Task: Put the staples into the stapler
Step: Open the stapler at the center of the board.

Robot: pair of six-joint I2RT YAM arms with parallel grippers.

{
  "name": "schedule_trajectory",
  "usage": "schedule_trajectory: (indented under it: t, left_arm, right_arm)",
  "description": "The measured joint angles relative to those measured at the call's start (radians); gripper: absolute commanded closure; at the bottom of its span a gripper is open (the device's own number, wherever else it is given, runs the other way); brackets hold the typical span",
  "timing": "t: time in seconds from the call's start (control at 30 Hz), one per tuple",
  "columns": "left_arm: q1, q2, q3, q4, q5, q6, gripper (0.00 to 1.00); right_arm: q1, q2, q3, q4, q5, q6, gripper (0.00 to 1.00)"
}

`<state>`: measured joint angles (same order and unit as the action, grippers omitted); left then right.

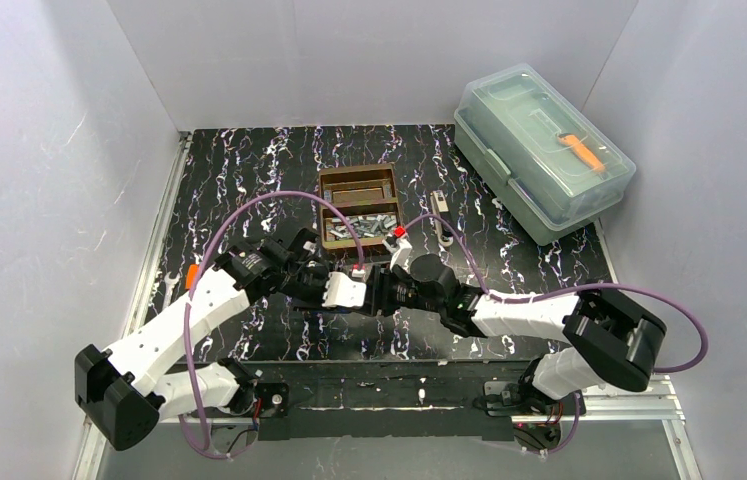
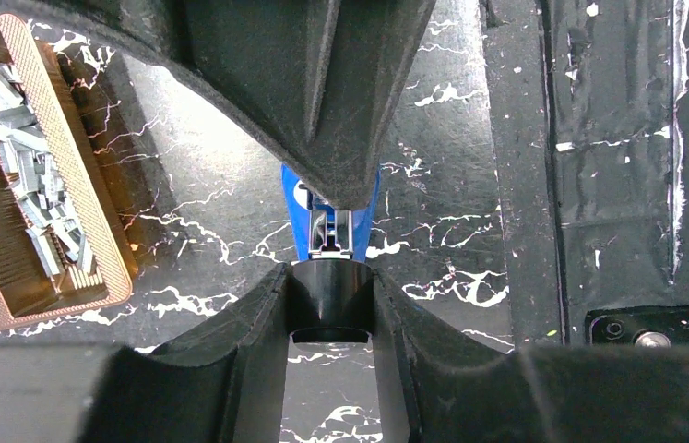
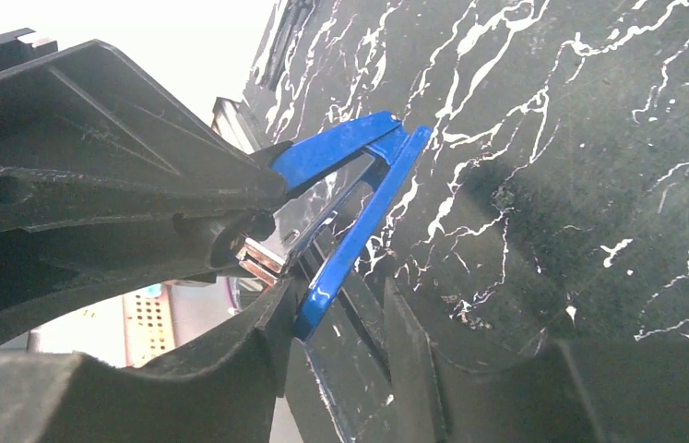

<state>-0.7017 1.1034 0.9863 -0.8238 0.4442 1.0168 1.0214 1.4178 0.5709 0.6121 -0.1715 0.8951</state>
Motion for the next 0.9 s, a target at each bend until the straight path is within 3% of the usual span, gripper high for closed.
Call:
schedule_trajectory:
  t: [0.43, 0.73, 0.9]
  left_arm:
    - [-0.008, -0.008, 0.000, -0.011, -0.007, 0.007, 1.00]
    - [0.008, -0.039, -0.014, 0.000, -0.064, 0.009, 1.00]
    - [0.111, -0.048, -0.019, -0.047, -0.045, 0.029, 1.00]
  right_arm:
    - [0.000, 0.030, 0.000, 0.046, -0.033, 0.037, 0.95]
    - [-0.013, 0.083, -0.072, 0.144, 0.012, 0.099, 0.99]
    - [-0.017, 0.162, -0.099, 0.251, 0.012, 0.146, 0.99]
